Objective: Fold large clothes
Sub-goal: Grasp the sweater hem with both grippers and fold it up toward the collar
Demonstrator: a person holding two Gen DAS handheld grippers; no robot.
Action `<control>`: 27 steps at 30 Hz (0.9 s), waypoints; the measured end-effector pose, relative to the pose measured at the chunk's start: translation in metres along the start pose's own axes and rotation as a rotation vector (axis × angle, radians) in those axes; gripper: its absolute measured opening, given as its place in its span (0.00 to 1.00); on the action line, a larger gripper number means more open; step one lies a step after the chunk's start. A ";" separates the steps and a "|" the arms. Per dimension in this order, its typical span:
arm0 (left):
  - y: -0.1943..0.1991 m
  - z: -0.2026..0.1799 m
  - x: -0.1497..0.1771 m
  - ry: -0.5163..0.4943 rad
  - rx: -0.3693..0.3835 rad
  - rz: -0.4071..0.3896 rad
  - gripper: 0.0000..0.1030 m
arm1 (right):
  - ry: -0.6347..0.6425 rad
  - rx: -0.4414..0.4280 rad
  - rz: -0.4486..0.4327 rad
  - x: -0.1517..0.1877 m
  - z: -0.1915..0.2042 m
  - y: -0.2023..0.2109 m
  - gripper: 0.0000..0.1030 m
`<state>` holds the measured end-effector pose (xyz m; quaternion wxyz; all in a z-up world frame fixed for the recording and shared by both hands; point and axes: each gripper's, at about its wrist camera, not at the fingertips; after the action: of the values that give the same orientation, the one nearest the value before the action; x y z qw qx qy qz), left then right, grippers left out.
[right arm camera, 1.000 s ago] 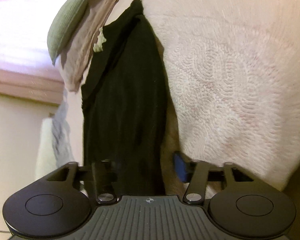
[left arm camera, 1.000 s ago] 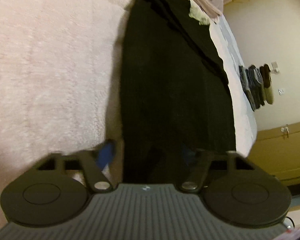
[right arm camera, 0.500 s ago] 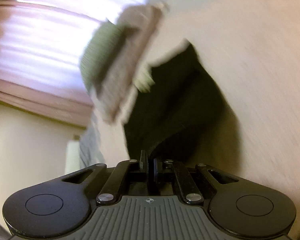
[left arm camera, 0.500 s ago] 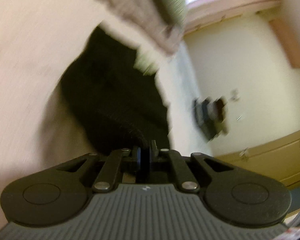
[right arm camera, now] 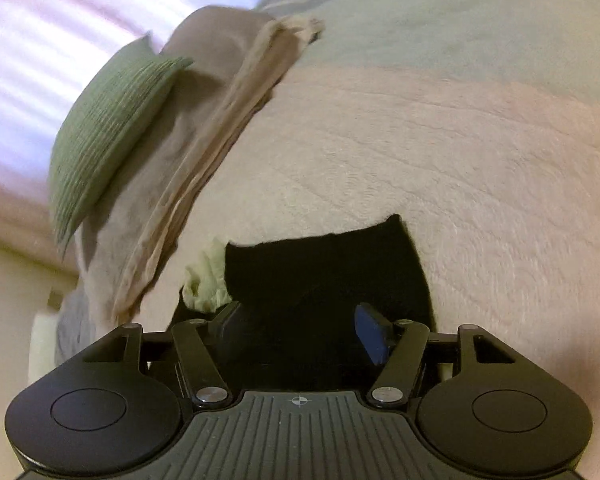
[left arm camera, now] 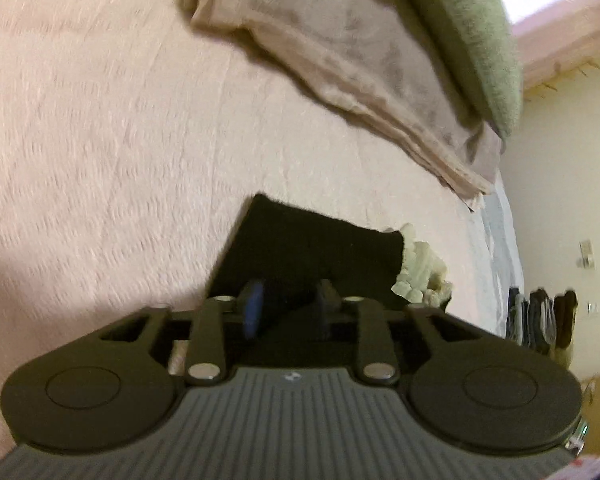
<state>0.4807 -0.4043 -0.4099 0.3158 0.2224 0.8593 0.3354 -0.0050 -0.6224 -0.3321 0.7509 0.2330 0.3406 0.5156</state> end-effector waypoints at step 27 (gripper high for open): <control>-0.021 -0.094 -0.010 -0.680 -0.091 -0.183 0.02 | 0.636 -0.078 -0.139 -0.009 0.059 -0.027 0.05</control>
<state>0.4196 -0.4655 -0.3670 0.6222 0.2292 0.7054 0.2506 0.0541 -0.6409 -0.3094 0.6485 0.0077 0.5533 0.5228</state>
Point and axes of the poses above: each gripper's, at about its wrist camera, not at the fingertips, and y roughly against the way its jaws point, z to its left, x to its underside, and after that the axes turned 8 degrees about -y, right-handed
